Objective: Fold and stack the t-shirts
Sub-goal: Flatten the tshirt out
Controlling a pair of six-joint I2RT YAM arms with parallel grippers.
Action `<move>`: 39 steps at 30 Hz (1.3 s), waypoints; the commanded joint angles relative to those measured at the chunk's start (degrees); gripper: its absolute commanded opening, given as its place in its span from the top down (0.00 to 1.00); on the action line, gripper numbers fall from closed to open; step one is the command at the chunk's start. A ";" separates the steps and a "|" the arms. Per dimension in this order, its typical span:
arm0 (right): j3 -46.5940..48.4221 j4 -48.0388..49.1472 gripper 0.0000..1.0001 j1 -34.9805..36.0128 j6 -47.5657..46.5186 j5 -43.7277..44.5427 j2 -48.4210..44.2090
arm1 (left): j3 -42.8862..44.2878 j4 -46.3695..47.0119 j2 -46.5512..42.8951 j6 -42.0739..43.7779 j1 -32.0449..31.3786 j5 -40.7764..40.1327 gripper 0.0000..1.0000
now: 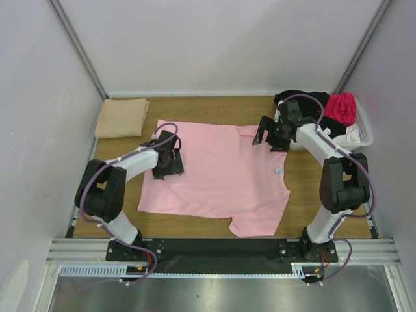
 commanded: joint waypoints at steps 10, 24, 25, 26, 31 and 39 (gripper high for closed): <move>2.96 -3.08 0.07 -1.49 -2.50 -1.65 4.14 | -14.35 -5.57 -10.51 -12.75 -0.21 -1.46 0.23; 12.79 5.18 0.13 -1.32 3.47 -1.66 12.47 | 19.48 -12.35 -2.34 -0.62 9.36 -0.51 0.17; 13.15 6.31 0.14 -1.32 3.65 -0.95 13.18 | 20.80 -11.65 -1.55 -0.71 10.50 0.29 0.17; 13.59 6.67 0.17 -1.40 4.00 -0.42 14.23 | 21.42 -11.38 -0.59 -0.88 12.60 0.99 0.17; 19.11 4.93 0.21 -1.23 3.04 3.97 20.12 | 22.92 -7.52 0.56 0.08 16.05 3.63 0.17; 23.96 3.60 0.29 -0.70 1.19 7.49 24.88 | 21.25 -4.08 2.14 0.35 18.60 5.13 0.17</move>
